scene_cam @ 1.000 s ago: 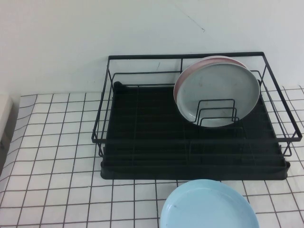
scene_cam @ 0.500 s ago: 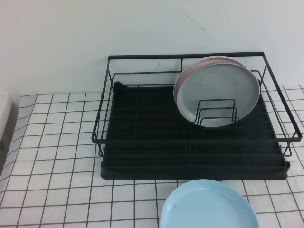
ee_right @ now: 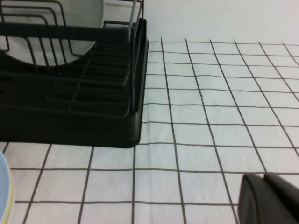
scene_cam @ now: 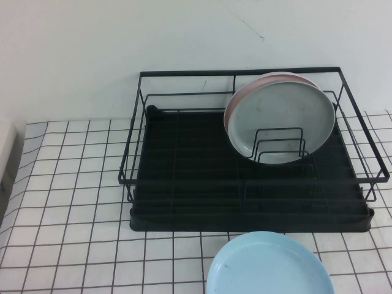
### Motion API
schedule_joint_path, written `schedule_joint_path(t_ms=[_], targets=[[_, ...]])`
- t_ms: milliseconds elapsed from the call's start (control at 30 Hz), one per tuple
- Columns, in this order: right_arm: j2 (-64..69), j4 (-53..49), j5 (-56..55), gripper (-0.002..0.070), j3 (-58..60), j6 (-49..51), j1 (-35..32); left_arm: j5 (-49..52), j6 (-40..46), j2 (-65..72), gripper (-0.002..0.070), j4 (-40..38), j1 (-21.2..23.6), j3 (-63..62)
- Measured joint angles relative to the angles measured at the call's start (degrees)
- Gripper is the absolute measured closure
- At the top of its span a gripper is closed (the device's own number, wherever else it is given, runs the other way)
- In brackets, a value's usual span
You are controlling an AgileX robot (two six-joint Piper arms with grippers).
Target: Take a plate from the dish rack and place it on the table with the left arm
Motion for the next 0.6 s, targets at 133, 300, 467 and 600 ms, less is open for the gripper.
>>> schedule_joint_path(t_ms=[133,300,467,600], targets=[[0.00,0.00,0.00,0.0678,0.00,0.00,0.00,0.10,0.00,0.00,0.0677,0.00,0.00,0.00],[0.00,0.00,0.00,0.0678,0.00,0.00,0.00,0.10,0.00,0.00,0.0677,0.00,0.00,0.00],[0.00,0.00,0.00,0.0678,0.00,0.00,0.00,0.10,0.00,0.00,0.0678,-0.31,0.00,0.00],[0.00,0.00,0.00,0.0678,0.00,0.00,0.00,-1.07,0.00,0.00,0.0678,-3.89,0.00,0.00]])
